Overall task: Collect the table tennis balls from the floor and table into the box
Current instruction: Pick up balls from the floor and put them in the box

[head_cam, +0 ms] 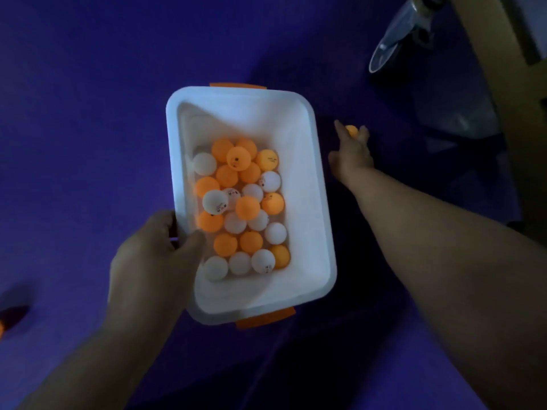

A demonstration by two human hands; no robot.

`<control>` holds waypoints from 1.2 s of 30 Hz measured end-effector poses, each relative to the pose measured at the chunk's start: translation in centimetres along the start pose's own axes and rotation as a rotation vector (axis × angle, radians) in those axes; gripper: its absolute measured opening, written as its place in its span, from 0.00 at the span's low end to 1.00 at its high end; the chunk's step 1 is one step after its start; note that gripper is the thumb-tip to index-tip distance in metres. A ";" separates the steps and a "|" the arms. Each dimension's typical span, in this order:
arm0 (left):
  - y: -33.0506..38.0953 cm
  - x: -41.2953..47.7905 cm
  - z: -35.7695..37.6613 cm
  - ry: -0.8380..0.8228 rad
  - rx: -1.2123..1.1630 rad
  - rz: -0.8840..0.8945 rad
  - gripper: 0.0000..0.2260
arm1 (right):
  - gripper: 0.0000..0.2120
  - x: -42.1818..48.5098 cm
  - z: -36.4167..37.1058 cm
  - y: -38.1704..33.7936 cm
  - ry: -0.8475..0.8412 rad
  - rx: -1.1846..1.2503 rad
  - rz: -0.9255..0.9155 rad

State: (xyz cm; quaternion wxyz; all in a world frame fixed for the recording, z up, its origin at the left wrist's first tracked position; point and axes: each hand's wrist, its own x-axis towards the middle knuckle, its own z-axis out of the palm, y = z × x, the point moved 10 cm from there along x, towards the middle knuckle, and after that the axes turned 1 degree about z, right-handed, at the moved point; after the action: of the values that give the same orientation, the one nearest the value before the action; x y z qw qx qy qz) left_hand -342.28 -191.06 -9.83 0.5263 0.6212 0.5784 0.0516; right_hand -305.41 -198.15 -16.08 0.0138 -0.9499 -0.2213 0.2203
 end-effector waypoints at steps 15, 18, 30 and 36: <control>1.3 0.8 0.8 0.035 0.413 0.225 0.07 | 0.20 -13.5 -9.4 -6.9 0.468 0.569 -0.554; 1.6 0.7 0.6 -0.014 0.460 0.293 0.09 | 0.26 -17.9 -7.7 -9.9 0.337 0.445 -0.719; -5.0 -0.7 -7.4 -0.235 0.832 0.444 0.16 | 0.34 -22.8 -4.0 -13.5 0.012 0.216 -0.477; -12.1 -3.8 -13.7 0.075 0.998 0.657 0.17 | 0.27 -29.3 -5.3 -19.0 0.143 0.158 -0.696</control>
State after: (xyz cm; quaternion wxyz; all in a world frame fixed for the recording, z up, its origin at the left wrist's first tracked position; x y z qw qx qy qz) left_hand -360.80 -188.55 -10.34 0.1067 0.9374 0.3285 -0.0445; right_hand -334.66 -193.16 3.11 0.1768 -0.8268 -0.5119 0.1521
